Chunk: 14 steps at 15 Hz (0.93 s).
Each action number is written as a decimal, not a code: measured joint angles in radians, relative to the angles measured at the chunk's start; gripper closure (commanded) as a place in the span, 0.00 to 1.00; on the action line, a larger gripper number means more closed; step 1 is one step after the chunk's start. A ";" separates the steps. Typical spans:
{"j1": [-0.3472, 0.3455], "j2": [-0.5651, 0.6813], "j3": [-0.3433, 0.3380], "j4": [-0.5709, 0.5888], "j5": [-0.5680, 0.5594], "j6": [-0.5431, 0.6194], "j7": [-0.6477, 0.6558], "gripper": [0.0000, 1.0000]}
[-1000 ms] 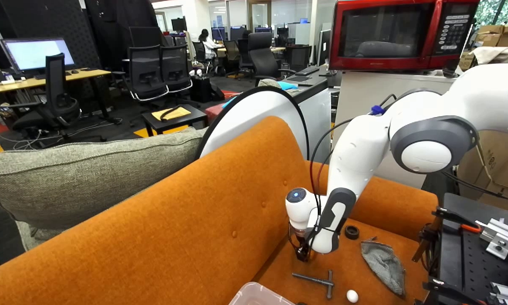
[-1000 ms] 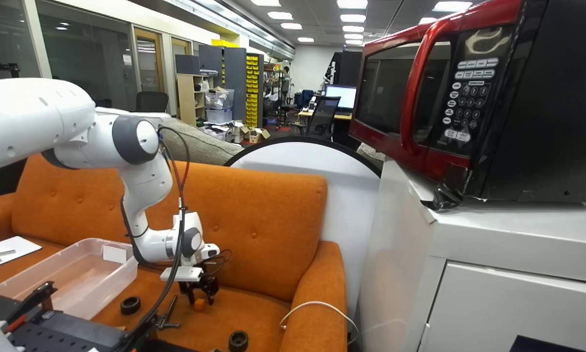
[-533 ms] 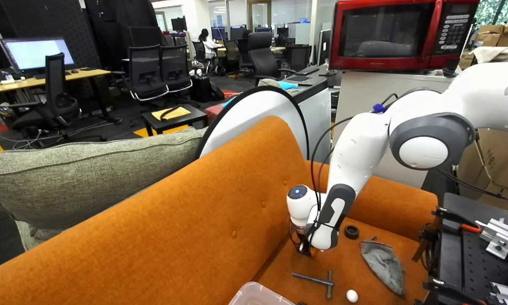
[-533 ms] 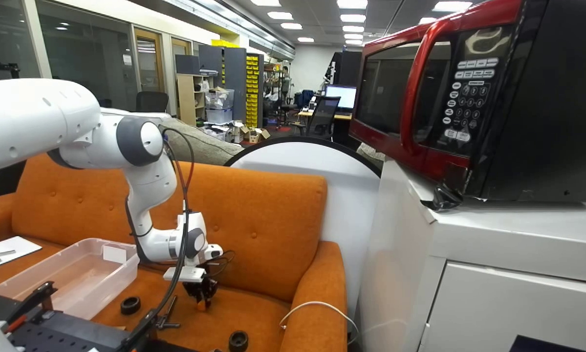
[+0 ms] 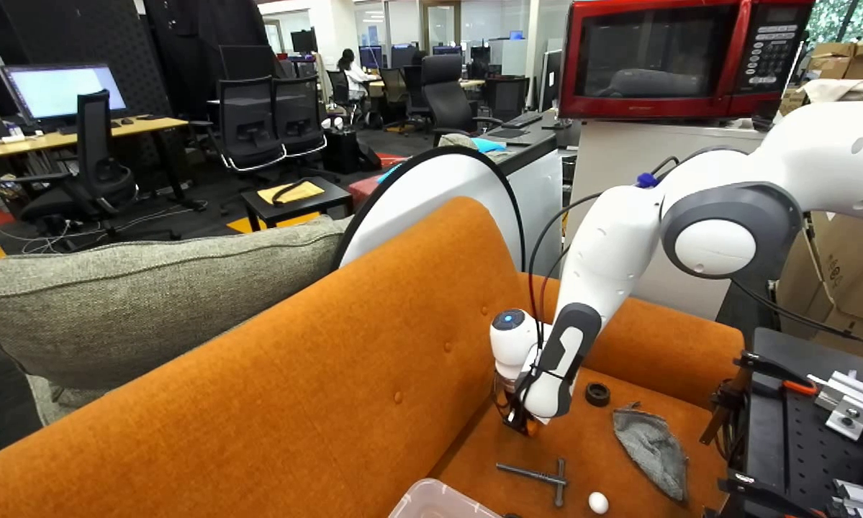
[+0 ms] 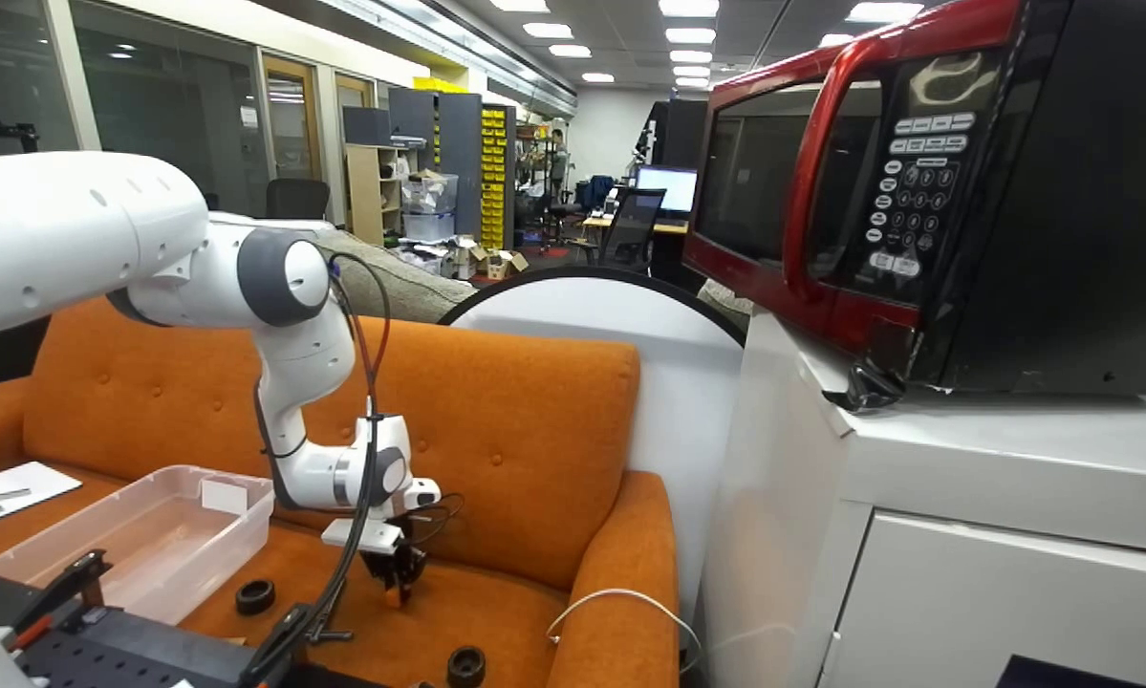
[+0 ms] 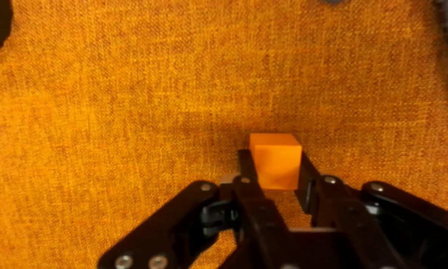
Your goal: Move the orange block to the left
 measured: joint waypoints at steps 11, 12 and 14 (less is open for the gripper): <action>-0.076 -0.113 0.073 -0.156 0.251 0.026 0.113 0.71; -0.074 -0.118 0.074 -0.167 0.258 0.036 0.124 0.71; -0.073 -0.124 0.074 -0.176 0.262 0.041 0.134 0.71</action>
